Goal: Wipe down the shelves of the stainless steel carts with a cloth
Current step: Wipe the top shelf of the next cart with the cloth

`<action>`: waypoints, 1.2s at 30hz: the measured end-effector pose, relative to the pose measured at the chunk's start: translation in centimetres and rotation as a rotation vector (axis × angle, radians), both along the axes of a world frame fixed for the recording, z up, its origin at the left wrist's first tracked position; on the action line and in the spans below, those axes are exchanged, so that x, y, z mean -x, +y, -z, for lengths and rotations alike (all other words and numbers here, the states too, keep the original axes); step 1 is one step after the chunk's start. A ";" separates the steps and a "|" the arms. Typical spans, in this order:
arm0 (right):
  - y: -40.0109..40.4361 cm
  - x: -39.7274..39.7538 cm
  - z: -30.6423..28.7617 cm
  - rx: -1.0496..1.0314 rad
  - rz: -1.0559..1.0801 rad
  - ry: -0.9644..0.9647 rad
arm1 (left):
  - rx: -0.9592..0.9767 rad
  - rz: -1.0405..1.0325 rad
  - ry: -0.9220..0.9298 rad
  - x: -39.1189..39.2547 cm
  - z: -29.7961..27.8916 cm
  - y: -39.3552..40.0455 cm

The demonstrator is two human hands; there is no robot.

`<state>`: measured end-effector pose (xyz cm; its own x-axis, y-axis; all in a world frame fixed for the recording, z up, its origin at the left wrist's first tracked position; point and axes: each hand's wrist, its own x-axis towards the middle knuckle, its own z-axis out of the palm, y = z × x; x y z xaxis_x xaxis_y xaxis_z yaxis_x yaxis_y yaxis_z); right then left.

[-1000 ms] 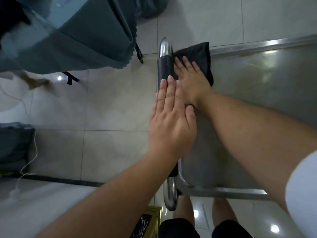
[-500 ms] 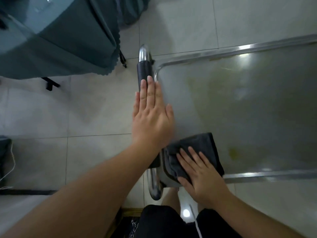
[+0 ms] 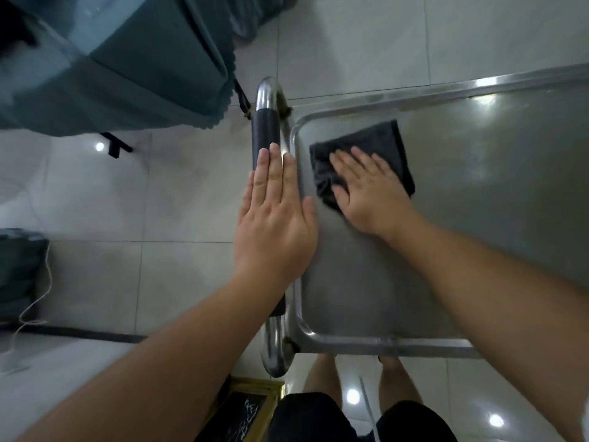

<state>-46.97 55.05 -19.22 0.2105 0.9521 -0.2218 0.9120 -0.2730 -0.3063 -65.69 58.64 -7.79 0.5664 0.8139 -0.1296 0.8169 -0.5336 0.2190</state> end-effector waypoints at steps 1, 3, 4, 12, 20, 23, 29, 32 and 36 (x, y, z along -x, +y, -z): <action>2.4 -1.3 -0.2 0.018 0.003 -0.008 | -0.009 -0.003 0.004 -0.1 -0.1 0.0; 5.7 -3.5 -0.5 0.038 -0.018 -0.057 | -0.024 -0.012 0.012 -0.2 -0.2 -0.1; 6.6 -4.4 -0.3 0.043 -0.037 -0.078 | -0.030 -0.016 0.018 -0.2 -0.3 -0.1; 3.7 -3.9 0.1 0.078 0.008 0.000 | -0.045 -0.003 0.083 -0.1 -0.2 -0.1; -17.0 3.4 -0.4 0.059 -0.108 0.027 | -0.016 -0.003 0.085 0.1 -0.4 -0.1; -24.2 5.0 -0.2 0.074 -0.135 0.036 | -0.026 -0.005 0.092 0.2 -0.4 -0.2; -20.3 0.2 0.5 0.037 -0.201 -0.006 | -0.053 -0.002 0.080 0.3 0.4 -0.1; -13.4 -4.4 0.3 0.040 -0.109 -0.040 | -0.065 -0.006 0.060 0.4 0.7 0.0; -3.1 -10.7 0.3 0.097 0.020 -0.034 | -0.069 -0.012 0.065 0.2 0.8 0.0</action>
